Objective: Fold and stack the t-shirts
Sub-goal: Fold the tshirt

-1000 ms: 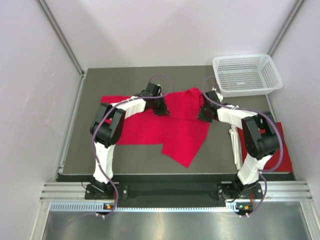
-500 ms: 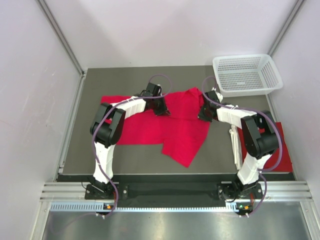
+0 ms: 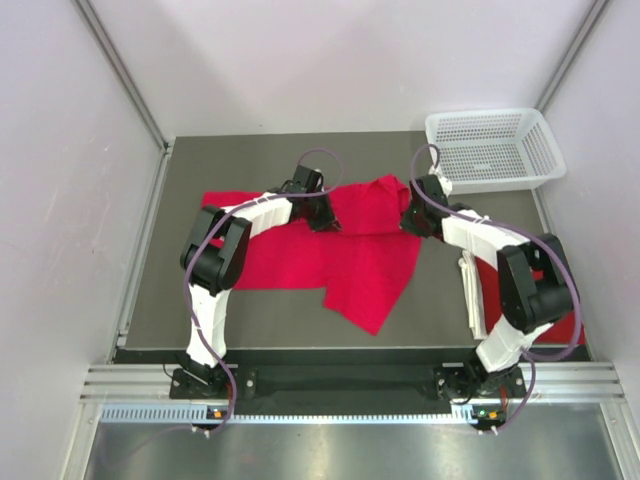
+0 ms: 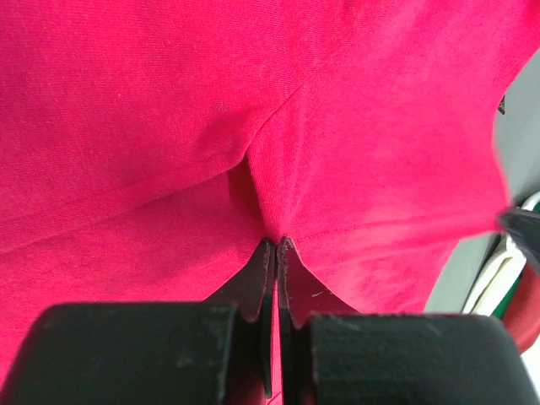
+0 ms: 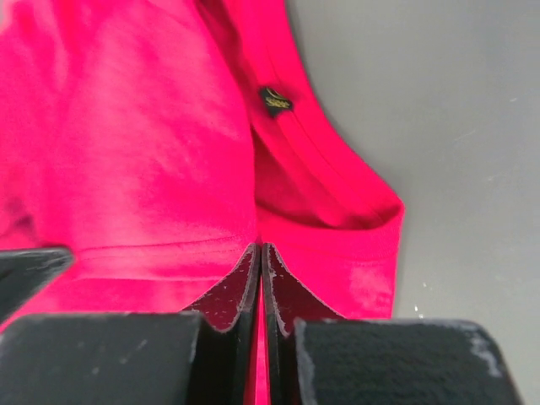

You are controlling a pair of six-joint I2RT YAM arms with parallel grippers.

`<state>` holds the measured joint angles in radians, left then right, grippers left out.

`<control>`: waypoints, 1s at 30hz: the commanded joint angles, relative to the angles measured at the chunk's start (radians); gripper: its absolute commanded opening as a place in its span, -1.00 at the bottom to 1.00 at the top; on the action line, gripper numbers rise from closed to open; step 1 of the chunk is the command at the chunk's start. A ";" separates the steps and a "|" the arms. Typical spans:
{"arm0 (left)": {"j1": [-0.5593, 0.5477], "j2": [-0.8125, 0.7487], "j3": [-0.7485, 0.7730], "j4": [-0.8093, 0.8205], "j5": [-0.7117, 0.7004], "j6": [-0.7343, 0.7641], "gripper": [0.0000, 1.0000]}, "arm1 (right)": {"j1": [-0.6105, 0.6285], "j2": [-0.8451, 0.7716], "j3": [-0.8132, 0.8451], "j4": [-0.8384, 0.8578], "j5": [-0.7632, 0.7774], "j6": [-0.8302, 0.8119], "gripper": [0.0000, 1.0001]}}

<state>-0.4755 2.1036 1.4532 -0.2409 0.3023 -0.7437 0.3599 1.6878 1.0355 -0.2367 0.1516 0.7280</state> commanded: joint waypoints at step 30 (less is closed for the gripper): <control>-0.014 -0.014 0.094 -0.205 -0.069 0.053 -0.92 | 0.157 -0.178 -0.160 -0.047 0.207 0.144 -1.00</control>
<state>-0.4877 2.1029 1.4986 -0.4118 0.2623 -0.7124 0.5144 1.5249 0.8639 -0.2844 0.3134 0.8757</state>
